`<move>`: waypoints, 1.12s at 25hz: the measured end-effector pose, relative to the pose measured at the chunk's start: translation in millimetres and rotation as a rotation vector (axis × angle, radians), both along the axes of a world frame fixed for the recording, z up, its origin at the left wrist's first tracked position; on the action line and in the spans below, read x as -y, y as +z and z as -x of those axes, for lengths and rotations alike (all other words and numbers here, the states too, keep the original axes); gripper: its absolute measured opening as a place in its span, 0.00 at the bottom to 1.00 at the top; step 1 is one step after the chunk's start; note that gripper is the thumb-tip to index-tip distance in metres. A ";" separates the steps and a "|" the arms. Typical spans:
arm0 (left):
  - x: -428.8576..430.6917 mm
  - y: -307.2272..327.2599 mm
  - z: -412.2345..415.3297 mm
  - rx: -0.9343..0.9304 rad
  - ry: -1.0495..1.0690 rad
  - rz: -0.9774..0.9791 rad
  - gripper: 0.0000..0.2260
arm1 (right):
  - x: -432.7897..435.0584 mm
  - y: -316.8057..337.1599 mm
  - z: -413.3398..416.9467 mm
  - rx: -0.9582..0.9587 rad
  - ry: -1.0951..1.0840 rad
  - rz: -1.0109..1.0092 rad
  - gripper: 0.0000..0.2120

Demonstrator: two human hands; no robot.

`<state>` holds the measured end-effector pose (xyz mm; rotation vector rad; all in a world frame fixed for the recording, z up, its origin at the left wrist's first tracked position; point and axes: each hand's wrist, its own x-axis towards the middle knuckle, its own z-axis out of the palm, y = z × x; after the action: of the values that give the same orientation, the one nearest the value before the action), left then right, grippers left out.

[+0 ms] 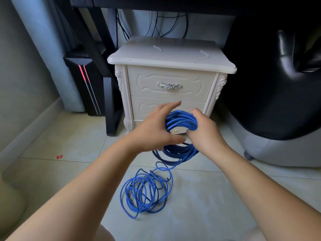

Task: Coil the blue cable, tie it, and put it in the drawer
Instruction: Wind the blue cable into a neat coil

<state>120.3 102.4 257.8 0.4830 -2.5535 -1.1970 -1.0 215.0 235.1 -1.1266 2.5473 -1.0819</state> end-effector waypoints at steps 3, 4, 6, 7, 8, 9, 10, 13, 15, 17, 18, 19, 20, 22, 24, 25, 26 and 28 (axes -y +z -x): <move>9.8 -8.5 1.1 0.083 0.102 0.025 0.37 | -2.4 6.9 -6.7 -0.001 0.139 0.061 0.18; 13.7 -10.6 1.0 0.103 0.125 -0.027 0.30 | -3.6 9.2 -7.8 0.008 0.164 0.085 0.18; 14.6 -14.0 2.6 0.088 0.158 -0.112 0.14 | -4.9 12.2 -7.8 0.060 0.161 0.142 0.19; 12.8 -14.4 3.9 0.043 0.183 -0.165 0.10 | -5.0 13.8 -7.5 0.121 0.142 0.173 0.19; 11.4 -14.5 5.4 -0.010 0.213 -0.223 0.07 | -5.1 15.7 -6.6 0.192 0.124 0.198 0.19; 11.0 -13.6 6.7 -0.053 0.243 -0.280 0.07 | -5.5 17.0 -4.7 0.263 0.112 0.210 0.19; 11.9 -13.3 8.3 -0.087 0.279 -0.347 0.07 | -6.0 17.7 -2.8 0.341 0.108 0.213 0.19; 16.3 -11.9 11.2 -0.182 0.411 -0.616 0.08 | -6.8 13.6 -2.2 0.631 0.128 0.268 0.25; 12.9 -11.6 12.2 -0.215 0.465 -0.741 0.08 | -5.3 6.2 -3.9 0.756 0.122 0.396 0.32; 7.7 -8.2 12.0 -0.226 0.518 -0.832 0.05 | -3.2 2.4 -7.7 0.851 0.123 0.512 0.37; 6.0 -6.4 11.7 -0.235 0.557 -0.881 0.05 | -2.0 1.9 -11.2 0.897 0.134 0.554 0.39; 4.6 -4.8 11.5 -0.247 0.599 -0.938 0.04 | -0.6 1.0 -14.3 0.926 0.149 0.589 0.39; 3.0 -4.4 11.9 -0.255 0.639 -0.996 0.04 | 0.7 -0.1 -17.7 0.943 0.152 0.621 0.38; -3.4 -5.0 12.1 -0.251 0.682 -1.101 0.03 | 3.4 -2.4 -21.8 0.974 0.105 0.678 0.36; -10.9 -7.5 12.2 -0.265 0.694 -1.179 0.03 | 5.6 -3.1 -23.2 1.033 0.060 0.706 0.36; -13.7 -8.5 12.1 -0.278 0.700 -1.199 0.03 | 5.9 -2.8 -24.1 1.058 0.051 0.702 0.37; -15.2 -10.1 12.4 -0.293 0.704 -1.213 0.04 | 6.0 -2.3 -25.7 1.074 0.041 0.686 0.36; -16.5 -14.2 11.7 -0.297 0.689 -1.244 0.04 | 5.8 -2.8 -26.9 1.043 -0.007 0.639 0.26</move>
<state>108.6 118.9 243.6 1.1556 -0.9574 -2.1422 25.9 209.2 232.3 -0.3888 1.4179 -1.8899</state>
